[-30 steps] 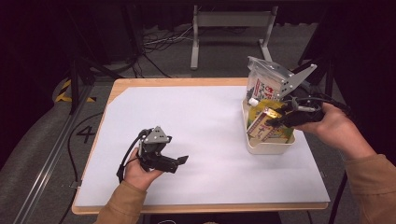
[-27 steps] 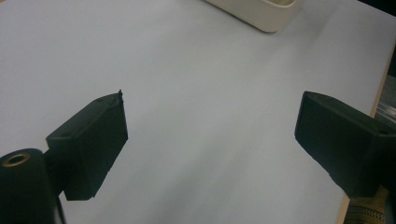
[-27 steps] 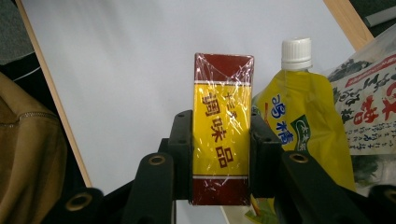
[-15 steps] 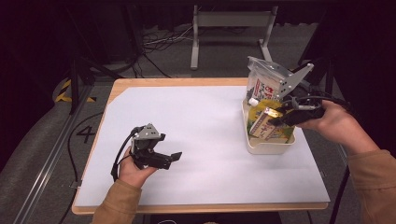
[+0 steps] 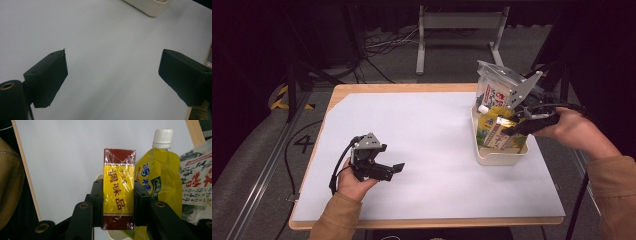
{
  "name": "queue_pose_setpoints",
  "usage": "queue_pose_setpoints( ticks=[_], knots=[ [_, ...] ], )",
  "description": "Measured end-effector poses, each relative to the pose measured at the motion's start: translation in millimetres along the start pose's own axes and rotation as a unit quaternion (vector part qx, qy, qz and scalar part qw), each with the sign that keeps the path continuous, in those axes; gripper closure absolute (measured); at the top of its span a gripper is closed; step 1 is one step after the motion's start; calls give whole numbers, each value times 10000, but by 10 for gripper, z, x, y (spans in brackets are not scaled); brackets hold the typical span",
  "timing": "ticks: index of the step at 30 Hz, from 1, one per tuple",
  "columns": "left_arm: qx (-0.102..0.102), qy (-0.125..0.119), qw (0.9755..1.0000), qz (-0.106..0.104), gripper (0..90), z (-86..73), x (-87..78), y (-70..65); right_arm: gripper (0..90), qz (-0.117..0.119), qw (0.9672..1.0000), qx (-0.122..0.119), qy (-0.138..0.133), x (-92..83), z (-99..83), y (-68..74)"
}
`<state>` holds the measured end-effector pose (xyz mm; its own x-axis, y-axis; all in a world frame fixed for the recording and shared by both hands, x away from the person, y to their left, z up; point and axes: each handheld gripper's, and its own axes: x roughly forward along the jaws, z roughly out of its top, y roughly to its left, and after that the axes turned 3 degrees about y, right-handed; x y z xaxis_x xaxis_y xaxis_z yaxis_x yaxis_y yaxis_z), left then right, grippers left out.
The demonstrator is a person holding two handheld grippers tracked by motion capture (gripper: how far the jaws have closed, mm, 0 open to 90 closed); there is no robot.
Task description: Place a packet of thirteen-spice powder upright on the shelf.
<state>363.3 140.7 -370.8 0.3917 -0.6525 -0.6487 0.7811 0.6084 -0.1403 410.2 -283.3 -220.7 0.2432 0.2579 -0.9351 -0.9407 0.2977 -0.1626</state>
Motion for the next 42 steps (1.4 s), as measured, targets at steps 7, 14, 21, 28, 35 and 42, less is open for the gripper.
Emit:
queue_pose_setpoints(
  ticks=[7,14,21,28,35,42],
  knots=[
    [-26,-32,10000,11,93,-10,-12,11,681,104,9998,-53,147,89,-5,-29],
    [-31,-27,10000,18,94,-15,-20,20,681,217,9992,-94,322,192,-22,-53],
    [-3,6,10000,22,94,-19,-4,21,681,312,9986,-214,381,244,-31,-80],
    [-14,61,10000,9,94,-24,16,15,681,443,9969,-304,566,313,-30,-121],
    [-28,54,10000,6,94,-32,20,21,679,419,9960,-377,699,428,-24,-114],
    [-37,69,10000,-11,96,-37,22,34,678,414,9953,-408,771,531,-30,-89]
  ],
)
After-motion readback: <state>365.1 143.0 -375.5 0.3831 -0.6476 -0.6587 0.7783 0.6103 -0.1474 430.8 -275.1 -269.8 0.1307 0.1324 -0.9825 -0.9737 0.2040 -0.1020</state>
